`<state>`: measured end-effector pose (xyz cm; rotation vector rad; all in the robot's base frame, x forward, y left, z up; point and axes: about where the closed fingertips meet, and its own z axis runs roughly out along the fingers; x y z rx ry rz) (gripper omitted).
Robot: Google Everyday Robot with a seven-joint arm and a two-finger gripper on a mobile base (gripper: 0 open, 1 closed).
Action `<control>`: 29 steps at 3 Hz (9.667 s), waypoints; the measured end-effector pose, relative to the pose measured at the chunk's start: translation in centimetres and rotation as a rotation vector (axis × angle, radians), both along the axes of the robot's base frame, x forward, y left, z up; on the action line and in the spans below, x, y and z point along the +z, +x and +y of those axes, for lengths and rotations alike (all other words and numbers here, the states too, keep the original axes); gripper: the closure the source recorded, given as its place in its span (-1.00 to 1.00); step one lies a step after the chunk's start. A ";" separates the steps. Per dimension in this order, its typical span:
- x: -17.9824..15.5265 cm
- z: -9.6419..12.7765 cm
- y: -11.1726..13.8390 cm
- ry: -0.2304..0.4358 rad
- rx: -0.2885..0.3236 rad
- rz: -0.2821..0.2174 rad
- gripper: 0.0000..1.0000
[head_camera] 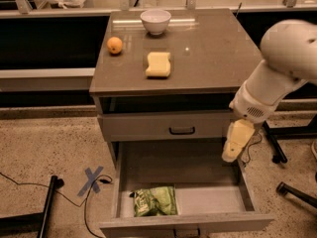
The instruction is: Pick green jalapeno chip bag from middle drawer and place on counter
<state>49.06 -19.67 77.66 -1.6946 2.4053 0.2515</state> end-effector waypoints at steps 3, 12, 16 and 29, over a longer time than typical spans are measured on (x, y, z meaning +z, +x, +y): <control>-9.1 1.7 -0.3 0.112 0.059 0.030 -1.00; -31.4 13.9 -1.8 0.354 0.340 -0.058 -0.50; -37.2 17.0 -0.5 0.364 0.351 -0.013 0.45; -37.3 19.7 -2.0 0.493 0.445 0.066 0.95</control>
Offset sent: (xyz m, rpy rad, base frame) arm 0.0251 0.0112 -0.0859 0.0765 0.0867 0.0194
